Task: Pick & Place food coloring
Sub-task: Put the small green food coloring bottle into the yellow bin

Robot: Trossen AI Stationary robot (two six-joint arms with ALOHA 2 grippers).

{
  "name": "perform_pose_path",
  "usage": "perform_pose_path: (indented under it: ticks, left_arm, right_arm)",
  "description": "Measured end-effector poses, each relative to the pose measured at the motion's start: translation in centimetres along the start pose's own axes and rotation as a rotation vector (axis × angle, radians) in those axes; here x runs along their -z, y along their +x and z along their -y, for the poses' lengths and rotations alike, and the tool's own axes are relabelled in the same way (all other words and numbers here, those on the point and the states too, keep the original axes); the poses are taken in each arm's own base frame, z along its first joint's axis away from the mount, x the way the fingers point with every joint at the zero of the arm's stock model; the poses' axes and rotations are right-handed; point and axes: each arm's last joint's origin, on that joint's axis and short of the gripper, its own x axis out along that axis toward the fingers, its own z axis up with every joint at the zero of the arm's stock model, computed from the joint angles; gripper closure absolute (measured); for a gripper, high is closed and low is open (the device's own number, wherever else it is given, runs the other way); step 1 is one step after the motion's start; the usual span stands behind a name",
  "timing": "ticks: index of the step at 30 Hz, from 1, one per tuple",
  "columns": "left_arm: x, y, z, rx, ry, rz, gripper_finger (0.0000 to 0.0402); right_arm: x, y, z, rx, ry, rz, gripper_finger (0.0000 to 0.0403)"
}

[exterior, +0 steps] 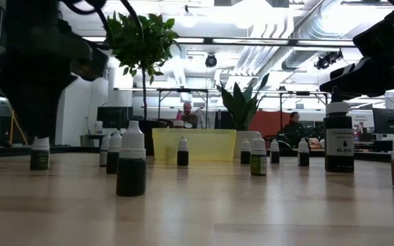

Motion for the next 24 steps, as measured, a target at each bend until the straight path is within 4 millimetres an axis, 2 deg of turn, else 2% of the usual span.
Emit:
perform_pose_path:
  ticks: [13, 24]
  left_arm:
    - [-0.29, 0.24, -0.04, -0.028, -0.008, -0.001, 0.0256]
    - [-0.30, 0.24, -0.05, -0.031, -0.001, 0.006, 0.0321]
  right_arm:
    - [0.00, 0.00, 0.00, 0.000, 0.000, 0.000, 0.0402]
    - [0.00, 0.00, 0.00, 0.000, 0.000, 0.000, 0.0402]
